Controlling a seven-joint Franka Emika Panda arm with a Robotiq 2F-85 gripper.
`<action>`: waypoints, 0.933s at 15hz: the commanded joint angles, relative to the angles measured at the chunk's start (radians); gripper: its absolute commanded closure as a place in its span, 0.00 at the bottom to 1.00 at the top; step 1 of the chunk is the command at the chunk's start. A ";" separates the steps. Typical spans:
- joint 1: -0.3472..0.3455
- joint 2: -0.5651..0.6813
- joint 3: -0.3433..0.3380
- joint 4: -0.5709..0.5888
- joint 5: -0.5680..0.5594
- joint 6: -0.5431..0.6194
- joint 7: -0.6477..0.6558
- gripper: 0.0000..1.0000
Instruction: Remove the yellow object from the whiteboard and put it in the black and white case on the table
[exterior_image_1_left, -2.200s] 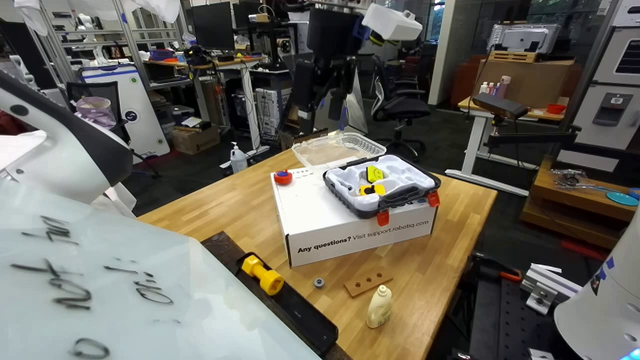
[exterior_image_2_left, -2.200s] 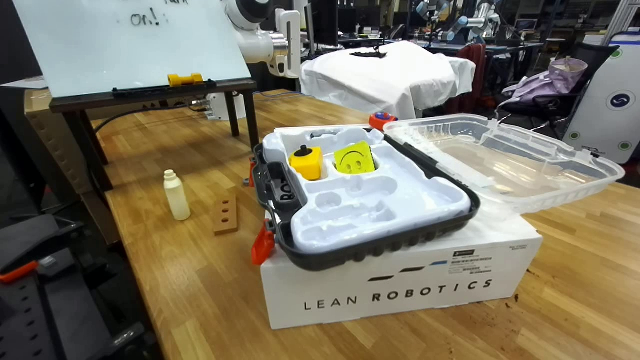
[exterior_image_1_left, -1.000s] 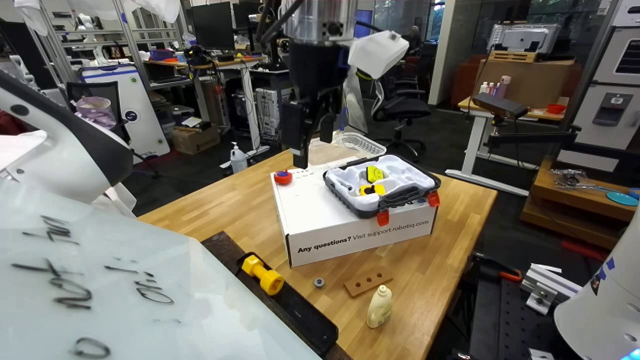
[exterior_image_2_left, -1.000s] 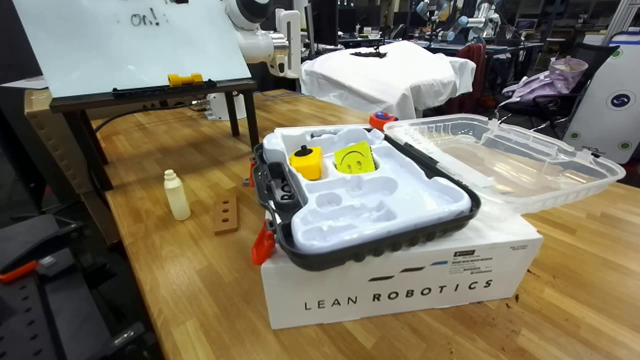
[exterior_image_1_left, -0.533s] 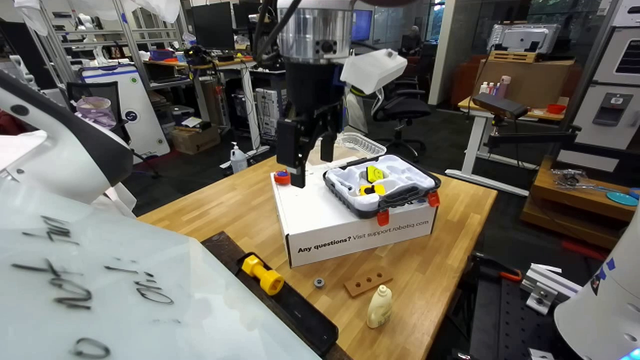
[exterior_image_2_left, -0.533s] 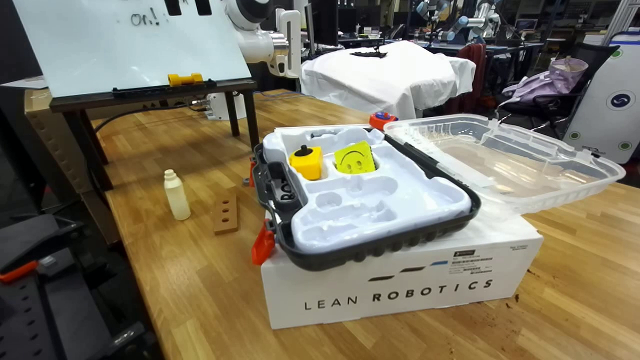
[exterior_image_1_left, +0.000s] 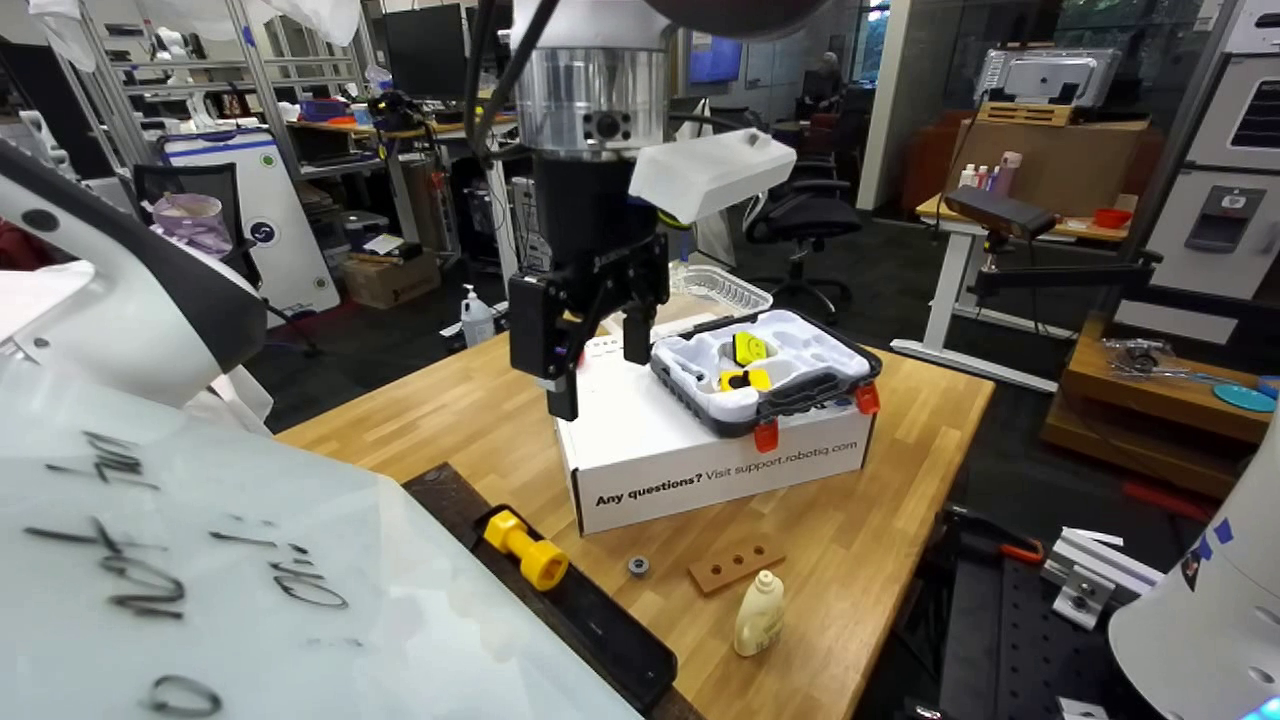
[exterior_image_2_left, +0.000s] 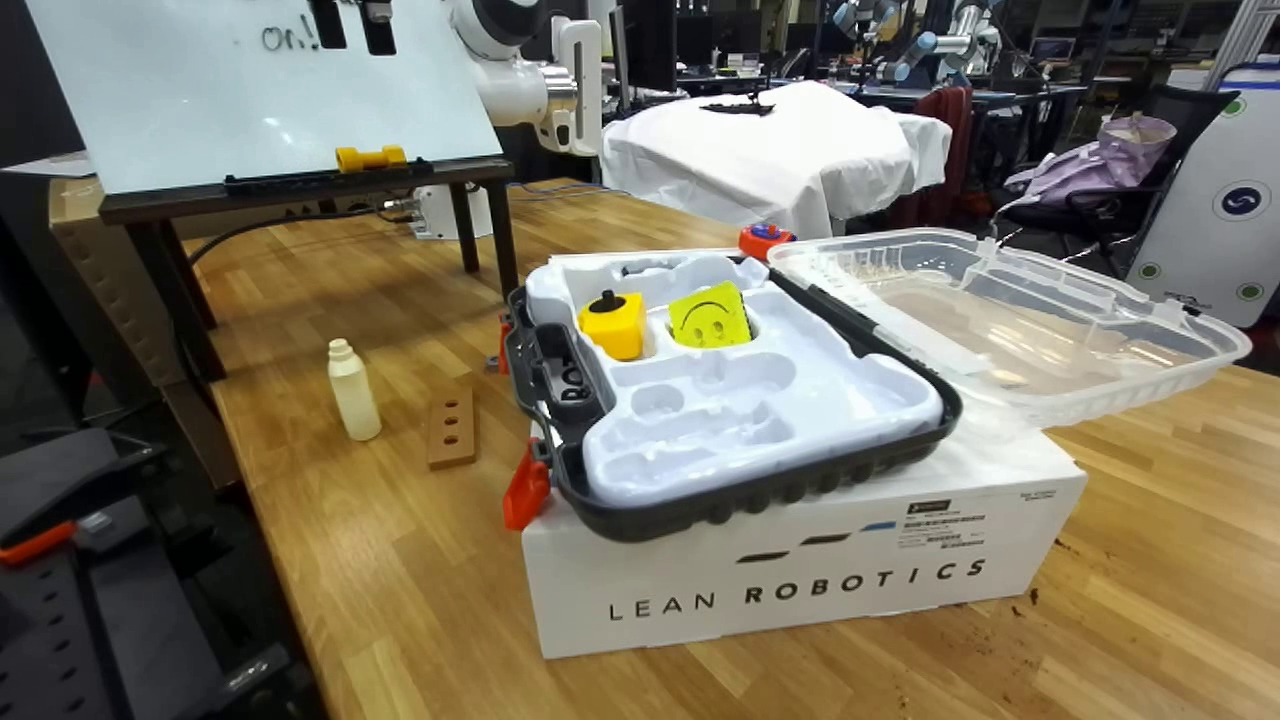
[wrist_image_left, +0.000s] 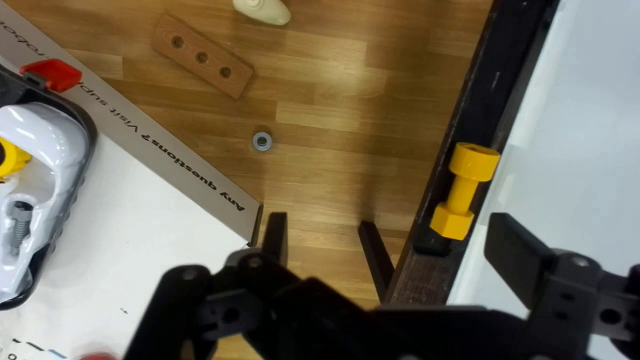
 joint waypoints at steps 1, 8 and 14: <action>0.003 0.000 0.003 0.006 0.008 -0.005 0.001 0.00; 0.001 0.000 0.003 0.008 0.007 -0.009 0.018 0.00; 0.006 0.031 0.026 0.060 -0.045 -0.041 0.091 0.00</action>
